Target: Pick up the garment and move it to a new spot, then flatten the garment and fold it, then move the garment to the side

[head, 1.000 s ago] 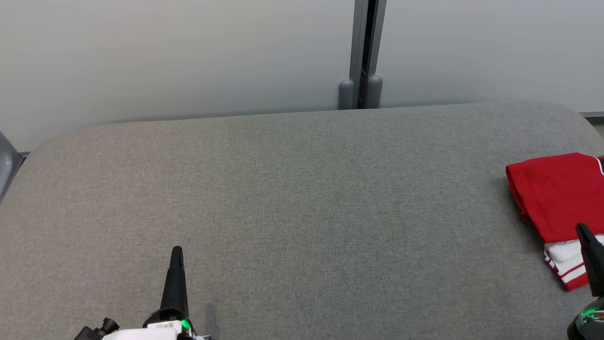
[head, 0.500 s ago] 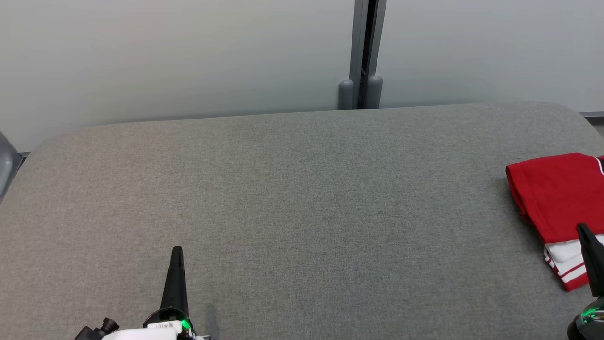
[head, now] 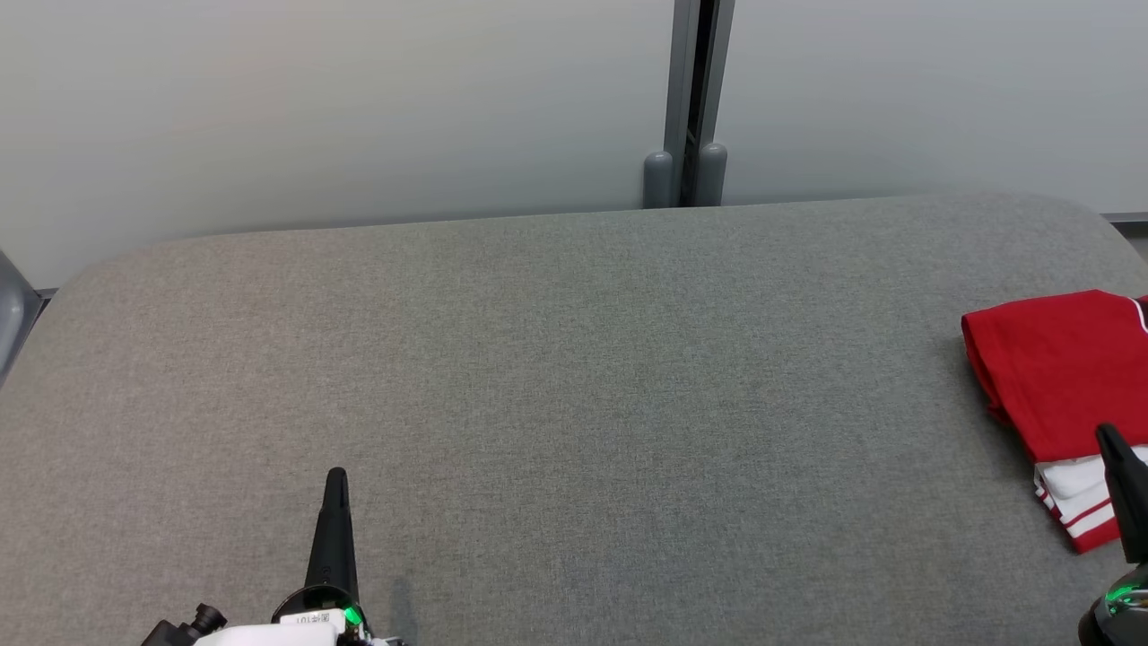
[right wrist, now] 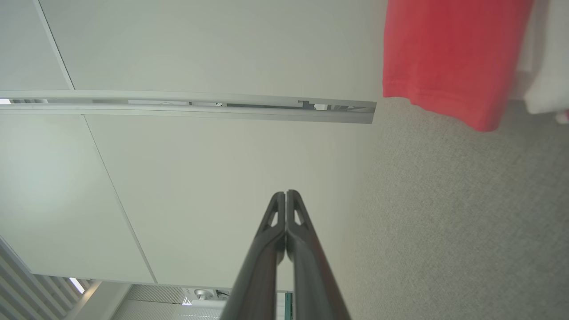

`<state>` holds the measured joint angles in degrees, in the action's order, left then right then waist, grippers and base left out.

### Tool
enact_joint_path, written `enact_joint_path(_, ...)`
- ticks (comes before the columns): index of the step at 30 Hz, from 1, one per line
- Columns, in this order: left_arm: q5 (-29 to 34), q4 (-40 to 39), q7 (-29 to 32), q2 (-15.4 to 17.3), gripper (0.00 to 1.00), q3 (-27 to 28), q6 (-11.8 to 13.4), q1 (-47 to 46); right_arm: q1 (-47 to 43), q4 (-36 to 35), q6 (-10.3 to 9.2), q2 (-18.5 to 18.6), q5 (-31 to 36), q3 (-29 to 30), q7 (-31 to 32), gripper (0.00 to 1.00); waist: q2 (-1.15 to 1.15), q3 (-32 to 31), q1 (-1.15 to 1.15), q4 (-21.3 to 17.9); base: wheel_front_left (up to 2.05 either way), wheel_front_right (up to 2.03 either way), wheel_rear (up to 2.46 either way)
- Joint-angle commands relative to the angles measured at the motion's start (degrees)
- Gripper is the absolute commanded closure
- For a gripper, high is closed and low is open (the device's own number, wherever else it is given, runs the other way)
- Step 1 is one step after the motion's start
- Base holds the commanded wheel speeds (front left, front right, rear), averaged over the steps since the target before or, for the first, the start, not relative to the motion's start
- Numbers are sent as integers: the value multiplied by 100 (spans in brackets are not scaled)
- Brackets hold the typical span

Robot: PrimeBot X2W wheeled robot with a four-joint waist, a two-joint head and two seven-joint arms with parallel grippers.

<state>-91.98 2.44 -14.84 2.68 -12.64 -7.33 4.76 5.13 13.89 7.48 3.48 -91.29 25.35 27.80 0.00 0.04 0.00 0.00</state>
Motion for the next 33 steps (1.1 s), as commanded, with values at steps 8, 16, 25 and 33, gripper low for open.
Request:
enact_joint_path(8, -17, 6, -12, 16, 100, 3, -23, -76, 42, 10, 1, 3, 24, 19, 44, 100, 0, 0, 0, 0, 0, 0, 0)
enact_joint_path(16, -18, 6, -13, 16, 100, 3, -22, -76, 43, 10, 2, 1, 30, 25, 50, 100, 0, 0, 0, 0, 0, 0, 0)
enact_joint_path(25, -18, 6, -13, 16, 100, 3, -23, -76, 45, 10, 1, -2, 37, 30, 43, 100, 0, 0, 0, 0, 0, 0, 0)
enact_joint_path(33, -18, 6, -12, 17, 100, 3, -23, -76, 42, 10, 2, -5, 38, 35, 43, 100, 0, 0, 0, 0, 0, 0, 0)
